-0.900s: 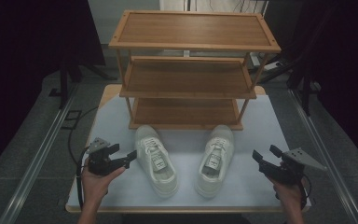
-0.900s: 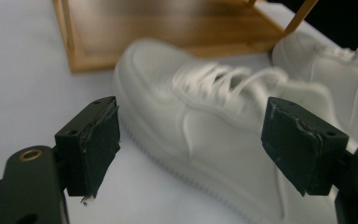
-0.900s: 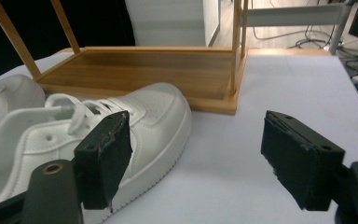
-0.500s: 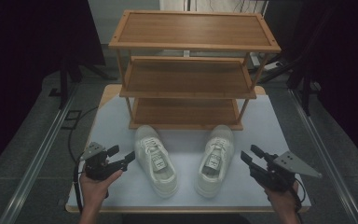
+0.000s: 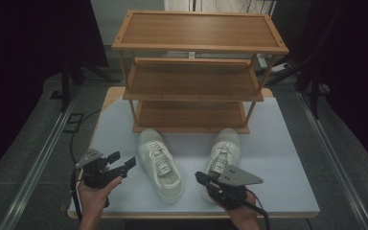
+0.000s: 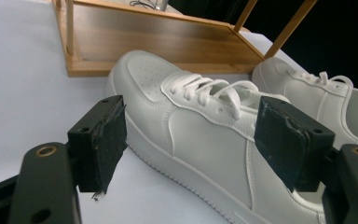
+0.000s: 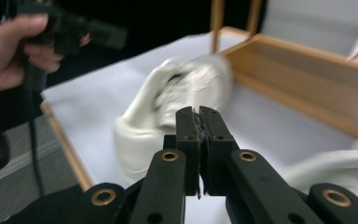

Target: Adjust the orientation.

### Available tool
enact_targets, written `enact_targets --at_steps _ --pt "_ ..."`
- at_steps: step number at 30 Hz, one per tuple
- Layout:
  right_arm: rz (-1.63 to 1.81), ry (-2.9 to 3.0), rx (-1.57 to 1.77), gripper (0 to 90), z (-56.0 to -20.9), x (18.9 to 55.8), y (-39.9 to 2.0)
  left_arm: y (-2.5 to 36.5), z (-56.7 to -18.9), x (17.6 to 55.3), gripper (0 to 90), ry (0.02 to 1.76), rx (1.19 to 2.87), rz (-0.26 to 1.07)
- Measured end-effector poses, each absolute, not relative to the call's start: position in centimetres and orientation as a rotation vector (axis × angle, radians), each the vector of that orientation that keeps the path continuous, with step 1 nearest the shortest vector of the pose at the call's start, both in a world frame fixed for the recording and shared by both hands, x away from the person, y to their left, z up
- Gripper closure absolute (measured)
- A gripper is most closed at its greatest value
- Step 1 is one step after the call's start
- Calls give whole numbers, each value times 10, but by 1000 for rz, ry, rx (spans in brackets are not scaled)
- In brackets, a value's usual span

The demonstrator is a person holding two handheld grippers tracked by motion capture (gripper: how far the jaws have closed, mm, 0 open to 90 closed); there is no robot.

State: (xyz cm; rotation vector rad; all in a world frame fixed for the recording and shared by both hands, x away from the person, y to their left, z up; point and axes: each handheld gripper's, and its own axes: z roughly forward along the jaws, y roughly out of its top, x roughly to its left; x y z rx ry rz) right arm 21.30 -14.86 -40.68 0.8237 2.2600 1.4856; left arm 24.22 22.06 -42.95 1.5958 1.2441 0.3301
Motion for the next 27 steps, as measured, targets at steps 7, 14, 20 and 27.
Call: enact_targets --at_steps 7,14,20,27 --pt "1369 2319 828 885 -432 212 -116 217 -434 242 255 1228 1610 313" --pt "1196 2293 800 894 -447 205 -99 213 -437 243 256 1224 1628 306" --pt "1278 2341 804 895 -449 197 -92 213 -434 241 258 1221 1619 305" --pt "1384 2396 709 895 -454 187 -58 220 -430 239 259 1231 1595 305"
